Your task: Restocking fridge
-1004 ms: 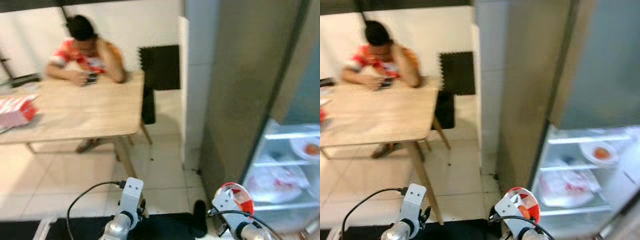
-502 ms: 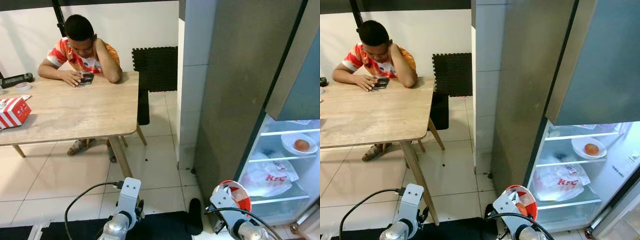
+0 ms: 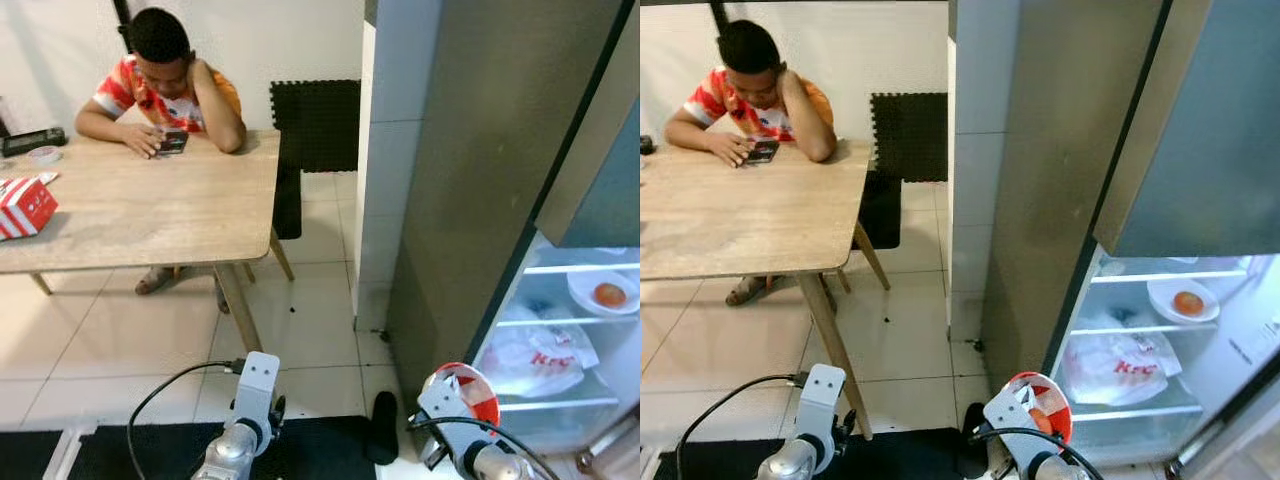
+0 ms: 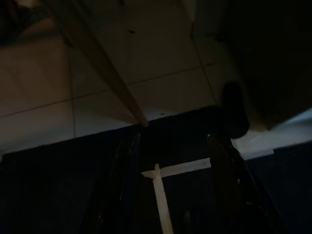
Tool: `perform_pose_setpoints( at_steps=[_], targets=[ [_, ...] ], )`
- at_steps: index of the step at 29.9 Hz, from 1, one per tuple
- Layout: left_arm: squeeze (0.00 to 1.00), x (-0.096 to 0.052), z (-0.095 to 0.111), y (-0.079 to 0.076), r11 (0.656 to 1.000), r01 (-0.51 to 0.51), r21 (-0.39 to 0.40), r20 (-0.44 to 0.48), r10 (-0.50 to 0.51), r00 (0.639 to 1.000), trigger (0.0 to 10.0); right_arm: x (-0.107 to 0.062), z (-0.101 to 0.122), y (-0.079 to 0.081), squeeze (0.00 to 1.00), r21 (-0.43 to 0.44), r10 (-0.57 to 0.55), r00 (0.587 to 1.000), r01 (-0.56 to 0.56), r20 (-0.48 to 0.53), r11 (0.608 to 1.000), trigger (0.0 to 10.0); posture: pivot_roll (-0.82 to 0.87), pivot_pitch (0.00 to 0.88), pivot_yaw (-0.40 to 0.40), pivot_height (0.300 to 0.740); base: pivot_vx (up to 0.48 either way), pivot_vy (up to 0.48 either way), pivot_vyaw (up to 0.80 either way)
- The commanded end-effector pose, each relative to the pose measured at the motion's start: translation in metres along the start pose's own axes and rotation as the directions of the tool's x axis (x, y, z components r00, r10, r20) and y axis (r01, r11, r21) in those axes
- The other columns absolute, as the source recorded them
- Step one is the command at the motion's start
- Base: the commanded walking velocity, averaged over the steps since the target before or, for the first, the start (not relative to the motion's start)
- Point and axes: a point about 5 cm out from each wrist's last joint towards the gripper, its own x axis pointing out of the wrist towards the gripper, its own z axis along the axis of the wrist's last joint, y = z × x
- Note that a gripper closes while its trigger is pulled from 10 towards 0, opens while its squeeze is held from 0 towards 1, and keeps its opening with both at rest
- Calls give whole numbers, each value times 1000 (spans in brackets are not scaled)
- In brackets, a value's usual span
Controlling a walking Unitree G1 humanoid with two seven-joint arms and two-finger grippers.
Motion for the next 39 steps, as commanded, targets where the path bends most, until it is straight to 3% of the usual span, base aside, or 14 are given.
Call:
perform_pose_setpoints(
  at_steps=[1,29,39],
  targets=[
    [0,0,-1,-3,1000,4,-15,-8,-4,1000,10000,-1,1,-5,0,10,-23,1000,23,7,1000,10000,-16,0,-4,740,0,-416,0],
    [0,-1,-4,-3,1000,-1,-25,-20,1,1000,10000,-1,3,-9,0,1,-26,1000,26,11,1000,10000,-20,0,-12,740,0,-417,0],
    [0,-1,-7,-4,998,12,-56,-41,-14,999,10000,-1,5,-11,0,0,-26,1000,26,16,1000,10000,-22,0,-14,740,0,443,0]
  ],
)
